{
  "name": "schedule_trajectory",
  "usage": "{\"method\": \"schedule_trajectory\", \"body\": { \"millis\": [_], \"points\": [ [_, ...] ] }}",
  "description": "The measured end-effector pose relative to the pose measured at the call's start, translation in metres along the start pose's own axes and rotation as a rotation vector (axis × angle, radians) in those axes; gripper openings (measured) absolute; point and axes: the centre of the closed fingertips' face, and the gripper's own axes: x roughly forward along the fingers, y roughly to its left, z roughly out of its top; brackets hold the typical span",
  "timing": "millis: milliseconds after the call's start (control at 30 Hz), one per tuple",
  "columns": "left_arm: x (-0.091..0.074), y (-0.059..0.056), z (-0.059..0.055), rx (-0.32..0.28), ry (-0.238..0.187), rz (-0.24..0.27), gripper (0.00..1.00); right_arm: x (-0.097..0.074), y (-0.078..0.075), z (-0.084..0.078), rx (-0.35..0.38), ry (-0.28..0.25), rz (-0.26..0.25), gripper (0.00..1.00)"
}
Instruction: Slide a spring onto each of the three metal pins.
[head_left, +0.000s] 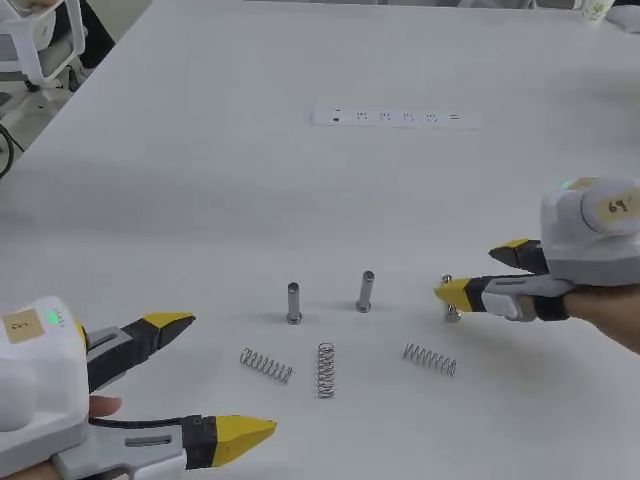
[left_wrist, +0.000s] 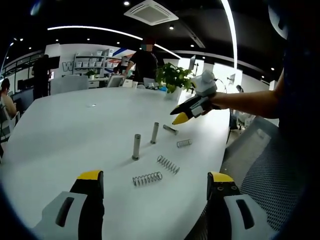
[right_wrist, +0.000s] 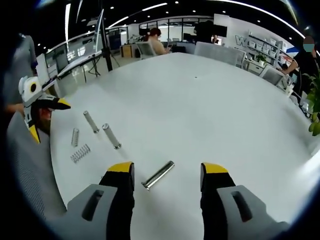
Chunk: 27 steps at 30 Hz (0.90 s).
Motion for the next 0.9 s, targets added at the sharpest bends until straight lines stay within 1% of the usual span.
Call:
{"method": "schedule_trajectory", "body": {
  "millis": [67,133,167,200,233,300,367,467,533,833,900],
  "points": [
    [0.000,0.000,0.000,0.001,0.001,-0.001,0.82,0.003,0.000,-0.002,0.012,0.030,-0.007,0.46],
    [-0.001,0.000,0.000,0.001,0.000,-0.001,0.82,0.006,0.000,0.000,0.003,0.035,-0.018,0.41],
    [-0.001,0.000,0.000,0.000,0.000,-0.002,0.82,0.007,0.000,-0.002,0.020,0.056,-0.019,0.39],
    [-0.001,0.001,0.000,0.001,0.000,-0.002,0.82,0.008,0.003,-0.003,0.036,0.065,-0.007,0.36],
    [-0.001,0.001,0.000,0.001,0.001,-0.002,0.81,0.009,0.004,-0.004,0.052,0.076,-0.008,0.32],
    [-0.001,0.000,0.000,0.003,0.002,-0.005,0.81,0.012,0.003,-0.003,0.060,0.085,-0.022,0.28],
    [-0.002,0.001,0.000,0.002,0.002,-0.005,0.81,0.014,0.003,-0.006,0.076,0.110,-0.031,0.24],
    [-0.002,0.000,0.000,0.002,0.002,-0.008,0.81,0.017,0.002,-0.011,0.130,0.160,-0.043,0.19],
    [-0.002,0.000,0.000,0.004,0.003,-0.010,0.81,0.019,0.002,-0.012,0.135,0.169,-0.048,0.17],
    [-0.003,-0.001,0.000,0.002,0.004,-0.017,0.80,0.027,0.004,-0.013,0.171,0.197,-0.045,0.16],
    [-0.003,-0.001,0.000,0.004,0.005,-0.021,0.79,0.029,0.004,-0.016,0.171,0.217,-0.050,0.15]
  ]
}}
